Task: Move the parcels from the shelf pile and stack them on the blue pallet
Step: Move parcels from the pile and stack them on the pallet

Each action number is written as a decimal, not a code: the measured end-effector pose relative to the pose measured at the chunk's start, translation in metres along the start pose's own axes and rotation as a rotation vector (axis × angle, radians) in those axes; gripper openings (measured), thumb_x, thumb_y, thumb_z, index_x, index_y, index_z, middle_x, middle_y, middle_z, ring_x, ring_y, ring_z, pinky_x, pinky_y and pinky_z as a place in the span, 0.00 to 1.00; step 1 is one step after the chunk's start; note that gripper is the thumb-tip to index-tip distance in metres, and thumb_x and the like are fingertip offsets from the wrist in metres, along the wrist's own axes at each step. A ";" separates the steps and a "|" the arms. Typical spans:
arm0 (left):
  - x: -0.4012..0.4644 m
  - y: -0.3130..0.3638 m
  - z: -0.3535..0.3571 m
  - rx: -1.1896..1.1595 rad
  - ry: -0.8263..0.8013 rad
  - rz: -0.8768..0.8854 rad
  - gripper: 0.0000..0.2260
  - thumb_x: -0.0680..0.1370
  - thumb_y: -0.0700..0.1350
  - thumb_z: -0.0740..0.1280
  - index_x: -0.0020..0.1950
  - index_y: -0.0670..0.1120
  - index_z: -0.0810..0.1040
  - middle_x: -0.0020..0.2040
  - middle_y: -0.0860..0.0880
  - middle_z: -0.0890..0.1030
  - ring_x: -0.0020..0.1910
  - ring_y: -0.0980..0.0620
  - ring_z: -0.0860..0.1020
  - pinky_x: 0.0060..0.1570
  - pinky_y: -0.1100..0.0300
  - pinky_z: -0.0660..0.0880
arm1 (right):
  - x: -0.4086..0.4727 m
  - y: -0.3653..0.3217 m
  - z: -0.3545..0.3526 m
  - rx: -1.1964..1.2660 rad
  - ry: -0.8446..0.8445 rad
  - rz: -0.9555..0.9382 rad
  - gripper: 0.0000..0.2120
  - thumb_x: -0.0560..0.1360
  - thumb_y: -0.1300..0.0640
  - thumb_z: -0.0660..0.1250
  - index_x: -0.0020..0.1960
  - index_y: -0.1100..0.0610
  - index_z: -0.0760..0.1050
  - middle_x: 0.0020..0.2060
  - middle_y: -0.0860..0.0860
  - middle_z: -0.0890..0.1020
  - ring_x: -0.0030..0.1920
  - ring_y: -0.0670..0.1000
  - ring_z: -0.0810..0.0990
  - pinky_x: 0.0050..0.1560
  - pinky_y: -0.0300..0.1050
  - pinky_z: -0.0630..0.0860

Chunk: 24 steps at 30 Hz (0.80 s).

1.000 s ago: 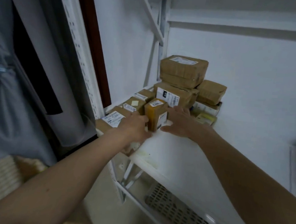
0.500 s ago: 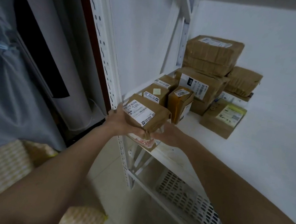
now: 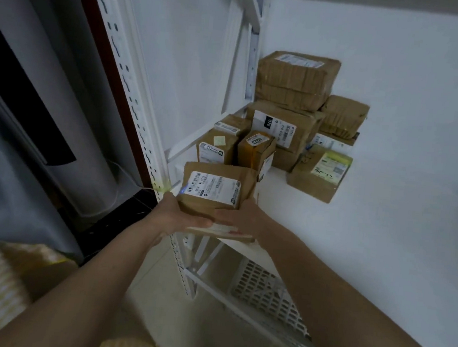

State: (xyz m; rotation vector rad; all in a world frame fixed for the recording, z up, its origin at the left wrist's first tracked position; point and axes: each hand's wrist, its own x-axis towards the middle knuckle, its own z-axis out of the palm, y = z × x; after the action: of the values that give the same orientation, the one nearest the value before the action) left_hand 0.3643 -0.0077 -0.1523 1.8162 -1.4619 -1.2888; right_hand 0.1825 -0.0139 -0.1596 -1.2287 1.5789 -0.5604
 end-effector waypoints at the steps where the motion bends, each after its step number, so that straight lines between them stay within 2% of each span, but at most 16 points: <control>1: -0.004 0.003 0.007 -0.006 -0.026 0.003 0.50 0.50 0.55 0.83 0.68 0.43 0.68 0.61 0.46 0.77 0.58 0.48 0.76 0.58 0.52 0.76 | -0.006 0.004 -0.008 0.017 0.012 -0.014 0.46 0.68 0.48 0.75 0.76 0.59 0.52 0.72 0.57 0.64 0.71 0.58 0.65 0.70 0.54 0.66; 3: -0.013 0.012 0.020 0.011 -0.056 0.022 0.44 0.55 0.53 0.84 0.66 0.42 0.68 0.57 0.47 0.77 0.53 0.52 0.77 0.48 0.59 0.79 | -0.023 0.012 -0.027 0.059 0.045 -0.064 0.41 0.68 0.50 0.76 0.74 0.56 0.59 0.68 0.54 0.71 0.67 0.55 0.71 0.67 0.50 0.70; 5: -0.026 0.028 0.036 0.036 -0.071 0.047 0.38 0.60 0.50 0.82 0.63 0.43 0.69 0.54 0.49 0.77 0.48 0.56 0.77 0.35 0.68 0.76 | -0.042 0.020 -0.047 0.075 0.098 -0.089 0.41 0.67 0.51 0.77 0.73 0.56 0.59 0.67 0.53 0.72 0.65 0.53 0.72 0.61 0.45 0.75; 7: -0.040 0.045 0.058 0.059 -0.088 0.085 0.35 0.61 0.49 0.82 0.61 0.43 0.69 0.53 0.49 0.78 0.47 0.56 0.76 0.32 0.69 0.74 | -0.065 0.031 -0.069 0.100 0.148 -0.085 0.45 0.67 0.52 0.77 0.74 0.59 0.54 0.67 0.54 0.71 0.64 0.53 0.73 0.55 0.42 0.77; 9: -0.057 0.064 0.083 0.105 -0.092 0.131 0.32 0.61 0.49 0.82 0.58 0.45 0.68 0.50 0.50 0.77 0.44 0.58 0.76 0.31 0.69 0.73 | -0.091 0.045 -0.093 0.124 0.205 -0.075 0.47 0.67 0.53 0.77 0.75 0.59 0.51 0.67 0.55 0.69 0.65 0.54 0.72 0.56 0.45 0.77; 11: -0.075 0.083 0.112 0.124 -0.130 0.175 0.34 0.61 0.49 0.82 0.59 0.46 0.67 0.51 0.50 0.78 0.44 0.58 0.76 0.33 0.69 0.75 | -0.121 0.060 -0.120 0.124 0.269 -0.082 0.46 0.68 0.54 0.76 0.75 0.60 0.51 0.68 0.55 0.69 0.66 0.55 0.71 0.62 0.51 0.75; 13: -0.095 0.102 0.145 0.163 -0.168 0.210 0.39 0.60 0.53 0.82 0.63 0.44 0.66 0.54 0.50 0.76 0.49 0.54 0.77 0.42 0.64 0.78 | -0.155 0.076 -0.149 0.122 0.311 -0.113 0.46 0.68 0.55 0.76 0.76 0.59 0.52 0.69 0.55 0.68 0.68 0.56 0.69 0.66 0.53 0.71; 14: -0.105 0.111 0.160 0.174 -0.177 0.229 0.41 0.60 0.54 0.82 0.64 0.43 0.65 0.54 0.50 0.76 0.49 0.54 0.76 0.42 0.62 0.77 | -0.173 0.083 -0.163 0.121 0.323 -0.125 0.44 0.69 0.55 0.75 0.76 0.58 0.53 0.69 0.55 0.69 0.69 0.56 0.69 0.67 0.53 0.70; 16: -0.129 0.131 0.192 0.180 -0.190 0.282 0.41 0.60 0.54 0.81 0.66 0.43 0.65 0.52 0.52 0.74 0.44 0.58 0.74 0.35 0.67 0.72 | -0.211 0.099 -0.191 0.119 0.362 -0.146 0.39 0.70 0.56 0.74 0.75 0.57 0.59 0.68 0.55 0.71 0.68 0.56 0.70 0.67 0.53 0.70; 17: -0.140 0.140 0.207 0.160 -0.217 0.329 0.41 0.60 0.52 0.81 0.67 0.43 0.66 0.52 0.52 0.75 0.43 0.59 0.74 0.36 0.68 0.71 | -0.229 0.106 -0.203 0.115 0.389 -0.155 0.37 0.70 0.56 0.74 0.74 0.57 0.61 0.67 0.55 0.72 0.68 0.56 0.70 0.67 0.53 0.70; 19: -0.160 0.155 0.235 0.106 -0.267 0.455 0.40 0.60 0.48 0.82 0.68 0.47 0.67 0.55 0.53 0.77 0.45 0.62 0.76 0.39 0.70 0.72 | -0.262 0.117 -0.227 0.100 0.448 -0.154 0.39 0.70 0.54 0.74 0.75 0.58 0.59 0.69 0.57 0.70 0.69 0.58 0.68 0.68 0.54 0.68; 21: -0.180 0.173 0.254 0.072 -0.269 0.543 0.39 0.60 0.45 0.82 0.66 0.50 0.67 0.52 0.56 0.77 0.41 0.67 0.76 0.34 0.75 0.72 | -0.293 0.123 -0.246 0.095 0.484 -0.174 0.39 0.70 0.53 0.74 0.75 0.57 0.58 0.70 0.57 0.68 0.70 0.58 0.66 0.69 0.55 0.67; 22: -0.188 0.182 0.261 0.066 -0.263 0.550 0.41 0.60 0.46 0.82 0.68 0.48 0.67 0.52 0.55 0.77 0.42 0.65 0.77 0.35 0.73 0.74 | -0.307 0.126 -0.255 0.096 0.498 -0.206 0.38 0.70 0.53 0.74 0.75 0.55 0.59 0.70 0.56 0.68 0.70 0.57 0.66 0.69 0.54 0.67; 24: -0.205 0.200 0.274 0.116 -0.237 0.544 0.48 0.57 0.54 0.83 0.71 0.44 0.65 0.59 0.48 0.77 0.52 0.53 0.78 0.48 0.58 0.79 | -0.334 0.132 -0.272 0.095 0.521 -0.250 0.39 0.70 0.54 0.74 0.75 0.54 0.58 0.71 0.54 0.67 0.71 0.56 0.65 0.70 0.54 0.66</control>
State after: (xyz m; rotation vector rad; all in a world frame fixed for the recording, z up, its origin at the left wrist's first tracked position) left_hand 0.0304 0.1702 -0.0360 1.2193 -2.0157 -1.1751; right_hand -0.1304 0.2789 -0.0225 -1.2797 1.8033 -1.1777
